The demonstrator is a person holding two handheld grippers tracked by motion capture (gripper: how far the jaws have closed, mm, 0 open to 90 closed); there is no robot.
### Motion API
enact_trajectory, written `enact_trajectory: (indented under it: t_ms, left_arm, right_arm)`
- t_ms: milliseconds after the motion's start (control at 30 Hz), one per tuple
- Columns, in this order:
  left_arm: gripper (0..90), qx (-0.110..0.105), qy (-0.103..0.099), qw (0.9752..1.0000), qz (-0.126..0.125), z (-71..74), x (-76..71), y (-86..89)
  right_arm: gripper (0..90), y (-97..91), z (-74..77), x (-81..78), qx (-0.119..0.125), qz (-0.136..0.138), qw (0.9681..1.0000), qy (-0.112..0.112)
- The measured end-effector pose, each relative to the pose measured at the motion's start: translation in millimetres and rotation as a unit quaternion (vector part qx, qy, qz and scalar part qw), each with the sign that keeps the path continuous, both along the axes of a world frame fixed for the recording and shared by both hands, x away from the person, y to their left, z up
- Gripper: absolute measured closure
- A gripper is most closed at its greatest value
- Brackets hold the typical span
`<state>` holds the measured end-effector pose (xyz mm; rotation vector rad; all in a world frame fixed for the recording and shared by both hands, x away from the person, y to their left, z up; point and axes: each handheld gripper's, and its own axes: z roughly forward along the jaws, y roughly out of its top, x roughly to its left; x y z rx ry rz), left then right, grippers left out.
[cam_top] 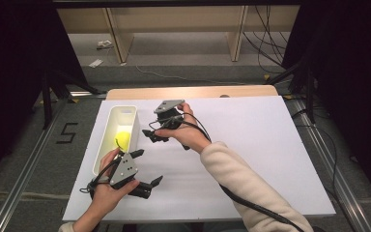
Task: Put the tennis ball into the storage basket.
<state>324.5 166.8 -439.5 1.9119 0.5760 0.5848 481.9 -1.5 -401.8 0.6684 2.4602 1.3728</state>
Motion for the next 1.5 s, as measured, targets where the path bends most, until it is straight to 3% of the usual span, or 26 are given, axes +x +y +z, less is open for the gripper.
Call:
enact_trajectory:
  t_ms: [1500]
  left_arm:
    - [0.0,-0.005,0.001,1.0,0.004,0.5,0.2,0.8]
  right_arm:
    - [15.9,-71.1,-10.6,-6.7,0.009,-0.046,0.9989,0.001]
